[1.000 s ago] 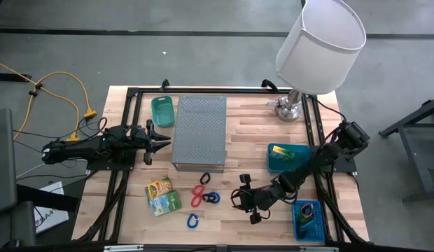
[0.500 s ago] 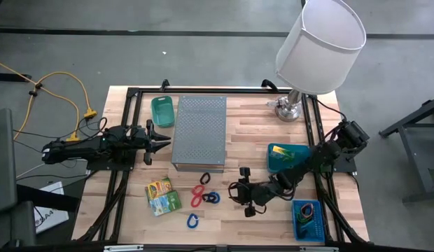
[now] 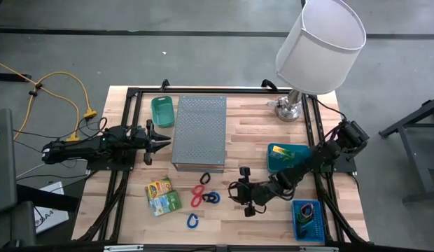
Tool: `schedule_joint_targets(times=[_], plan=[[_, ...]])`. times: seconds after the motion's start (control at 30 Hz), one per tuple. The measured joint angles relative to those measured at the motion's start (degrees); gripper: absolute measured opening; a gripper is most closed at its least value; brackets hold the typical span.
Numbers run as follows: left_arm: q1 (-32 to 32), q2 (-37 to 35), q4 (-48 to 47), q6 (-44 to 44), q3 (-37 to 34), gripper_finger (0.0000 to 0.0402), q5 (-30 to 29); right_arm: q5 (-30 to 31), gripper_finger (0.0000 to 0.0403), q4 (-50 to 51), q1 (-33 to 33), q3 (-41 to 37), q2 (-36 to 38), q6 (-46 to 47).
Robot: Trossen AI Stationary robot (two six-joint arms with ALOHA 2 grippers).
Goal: Pick & Place Office Desk Supplies
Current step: Put the bottom crayon box into the blue bin
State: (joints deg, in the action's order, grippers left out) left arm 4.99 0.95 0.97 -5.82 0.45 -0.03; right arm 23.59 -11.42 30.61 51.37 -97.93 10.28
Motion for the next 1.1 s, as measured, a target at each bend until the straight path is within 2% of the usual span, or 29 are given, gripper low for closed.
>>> schedule_joint_targets(times=[0.53,0.83,0.93,1.1], plan=[[-0.04,0.5,-0.41,-6.88,0.17,0.0079,1.39,-0.12,0.0133,0.0,0.02,0.0,0.0,0.0],[-2.48,1.93,-4.36,-6.5,5.58,0.0079,3.06,-0.15,0.0133,0.0,0.02,0.0,0.0,0.0],[-4.9,3.09,-6.05,-6.51,7.94,0.0079,1.42,-0.15,0.0133,0.0,0.02,0.0,0.0,-0.01],[-10.25,6.02,-7.63,-6.28,12.21,0.0079,-5.39,-0.15,0.0133,0.0,0.02,0.0,0.0,-0.01]])
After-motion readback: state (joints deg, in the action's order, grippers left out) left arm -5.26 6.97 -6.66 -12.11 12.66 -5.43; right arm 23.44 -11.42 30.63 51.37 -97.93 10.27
